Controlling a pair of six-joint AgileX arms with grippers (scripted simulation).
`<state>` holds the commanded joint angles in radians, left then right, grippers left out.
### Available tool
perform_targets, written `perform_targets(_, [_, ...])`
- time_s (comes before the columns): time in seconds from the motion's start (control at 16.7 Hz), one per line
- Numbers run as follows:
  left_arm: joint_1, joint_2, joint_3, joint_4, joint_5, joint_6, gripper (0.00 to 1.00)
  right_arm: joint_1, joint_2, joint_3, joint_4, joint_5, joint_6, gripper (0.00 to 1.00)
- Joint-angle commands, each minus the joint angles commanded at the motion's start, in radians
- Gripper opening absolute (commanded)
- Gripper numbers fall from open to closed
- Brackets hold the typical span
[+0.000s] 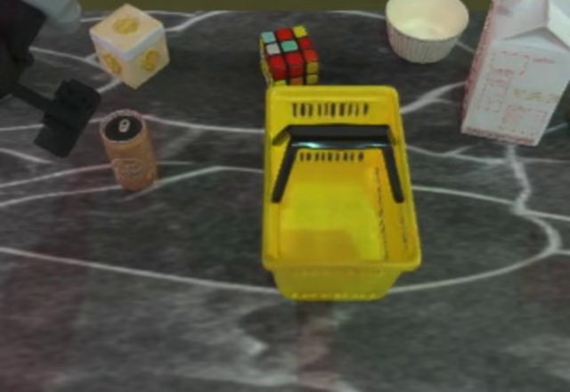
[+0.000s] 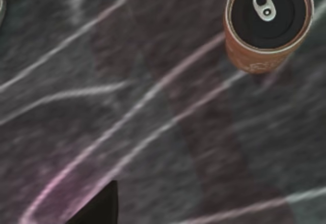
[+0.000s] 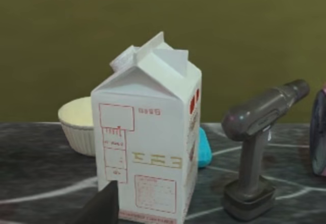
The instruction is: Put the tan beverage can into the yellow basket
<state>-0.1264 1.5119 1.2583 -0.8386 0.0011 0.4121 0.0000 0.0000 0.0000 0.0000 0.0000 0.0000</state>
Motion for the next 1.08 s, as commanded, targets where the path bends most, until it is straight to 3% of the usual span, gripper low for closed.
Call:
perform_targets(0.3, [-0.039,0.494,0.41,-0.251,0.0,0.128,1.0,0.0,0.0,0.0,0.0,0.0,0.0,1.0])
perform_targets(0.54, [-0.059,0.725,0.645,-0.367,0.002,0.196,1.0,0.0,0.0,0.0,0.0,0.0,0.0,1.0])
perform_targets(1.08, [-0.061,0.802,0.722,-0.398,0.003,0.219,1.0,0.0,0.0,0.0,0.0,0.0,0.0,1.0])
